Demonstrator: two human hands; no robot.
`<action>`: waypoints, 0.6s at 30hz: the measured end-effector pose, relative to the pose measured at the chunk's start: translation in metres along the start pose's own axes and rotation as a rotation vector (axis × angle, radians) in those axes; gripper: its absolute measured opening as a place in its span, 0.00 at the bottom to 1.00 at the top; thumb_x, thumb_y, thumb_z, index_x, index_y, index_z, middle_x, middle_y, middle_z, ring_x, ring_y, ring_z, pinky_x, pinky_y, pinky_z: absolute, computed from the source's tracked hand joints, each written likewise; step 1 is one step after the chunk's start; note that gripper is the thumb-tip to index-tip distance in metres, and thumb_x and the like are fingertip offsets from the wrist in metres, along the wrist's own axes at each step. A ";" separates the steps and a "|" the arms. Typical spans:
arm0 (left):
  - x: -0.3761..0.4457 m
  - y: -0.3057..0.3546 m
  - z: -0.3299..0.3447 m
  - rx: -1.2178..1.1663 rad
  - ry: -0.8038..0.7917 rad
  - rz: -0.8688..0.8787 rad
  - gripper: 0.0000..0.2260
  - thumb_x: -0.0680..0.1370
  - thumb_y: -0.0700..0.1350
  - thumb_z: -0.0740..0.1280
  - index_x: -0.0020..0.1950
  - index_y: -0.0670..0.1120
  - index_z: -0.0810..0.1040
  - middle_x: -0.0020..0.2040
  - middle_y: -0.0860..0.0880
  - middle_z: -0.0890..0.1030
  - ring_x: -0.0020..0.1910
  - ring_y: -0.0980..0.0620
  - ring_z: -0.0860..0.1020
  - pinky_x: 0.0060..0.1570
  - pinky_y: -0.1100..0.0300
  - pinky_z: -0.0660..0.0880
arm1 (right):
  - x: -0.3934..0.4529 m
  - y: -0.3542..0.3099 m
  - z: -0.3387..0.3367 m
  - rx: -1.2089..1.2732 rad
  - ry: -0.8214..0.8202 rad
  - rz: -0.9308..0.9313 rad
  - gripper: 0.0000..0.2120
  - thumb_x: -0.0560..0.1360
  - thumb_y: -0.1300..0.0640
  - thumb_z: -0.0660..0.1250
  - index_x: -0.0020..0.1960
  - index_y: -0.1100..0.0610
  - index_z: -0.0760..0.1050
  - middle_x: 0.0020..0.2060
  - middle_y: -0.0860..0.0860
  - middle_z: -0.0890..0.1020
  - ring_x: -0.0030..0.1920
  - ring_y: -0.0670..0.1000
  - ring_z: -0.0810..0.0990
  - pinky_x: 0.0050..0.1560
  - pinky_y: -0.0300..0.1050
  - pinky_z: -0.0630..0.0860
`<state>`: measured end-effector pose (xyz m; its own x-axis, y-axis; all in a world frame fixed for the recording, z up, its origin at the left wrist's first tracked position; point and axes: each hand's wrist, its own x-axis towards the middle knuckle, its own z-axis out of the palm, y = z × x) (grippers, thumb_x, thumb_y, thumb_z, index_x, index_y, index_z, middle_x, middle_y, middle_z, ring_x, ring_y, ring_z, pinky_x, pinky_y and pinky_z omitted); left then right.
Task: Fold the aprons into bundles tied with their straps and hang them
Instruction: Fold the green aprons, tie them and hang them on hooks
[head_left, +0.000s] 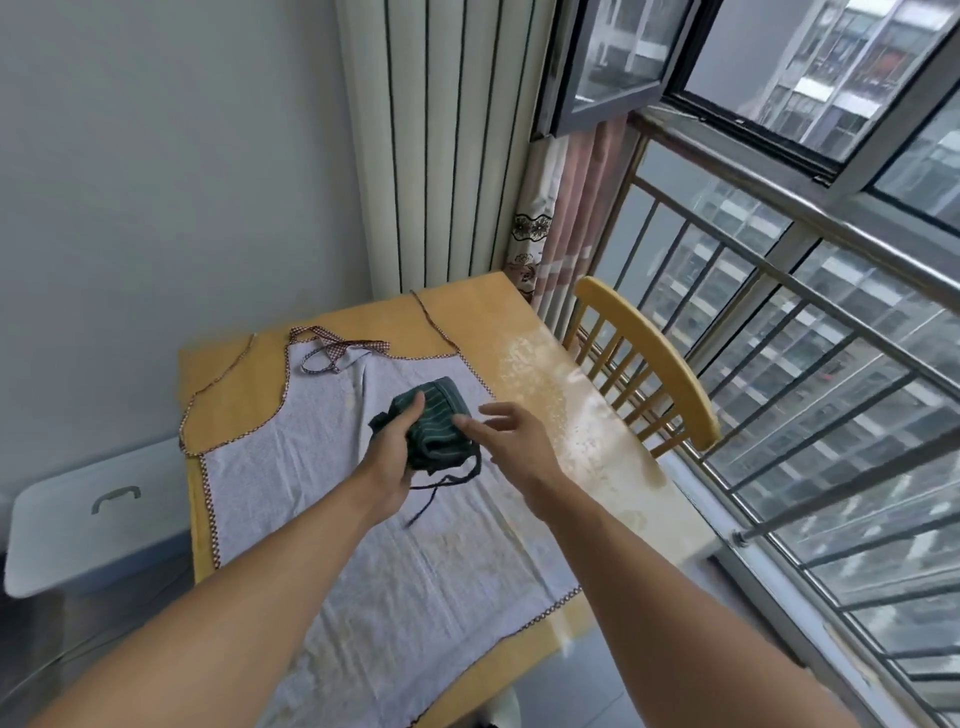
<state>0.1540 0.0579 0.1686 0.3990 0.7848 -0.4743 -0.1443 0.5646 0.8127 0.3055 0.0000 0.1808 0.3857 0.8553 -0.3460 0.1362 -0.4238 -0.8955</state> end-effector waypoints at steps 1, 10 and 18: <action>-0.001 0.000 0.003 -0.021 -0.011 0.000 0.19 0.86 0.55 0.57 0.67 0.45 0.78 0.58 0.43 0.85 0.55 0.47 0.84 0.46 0.58 0.80 | 0.002 0.002 -0.001 0.046 -0.086 0.058 0.26 0.69 0.39 0.78 0.59 0.53 0.79 0.51 0.51 0.85 0.50 0.51 0.84 0.48 0.51 0.82; 0.005 -0.009 0.036 -0.072 0.233 -0.081 0.25 0.85 0.60 0.54 0.68 0.43 0.78 0.58 0.40 0.84 0.55 0.42 0.83 0.54 0.46 0.81 | 0.013 0.018 -0.008 -0.177 -0.021 -0.156 0.17 0.68 0.47 0.79 0.49 0.51 0.75 0.42 0.49 0.83 0.41 0.50 0.83 0.40 0.53 0.80; 0.010 -0.020 0.055 -0.028 0.311 -0.121 0.31 0.81 0.69 0.54 0.62 0.45 0.81 0.54 0.40 0.86 0.54 0.42 0.84 0.44 0.52 0.80 | 0.016 0.018 -0.032 -0.282 -0.080 -0.342 0.16 0.71 0.43 0.75 0.49 0.50 0.73 0.41 0.44 0.80 0.40 0.49 0.79 0.40 0.52 0.76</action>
<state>0.2104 0.0403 0.1656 0.1199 0.7494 -0.6512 -0.1393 0.6621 0.7363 0.3431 -0.0037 0.1677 0.2051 0.9760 -0.0737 0.4914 -0.1678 -0.8546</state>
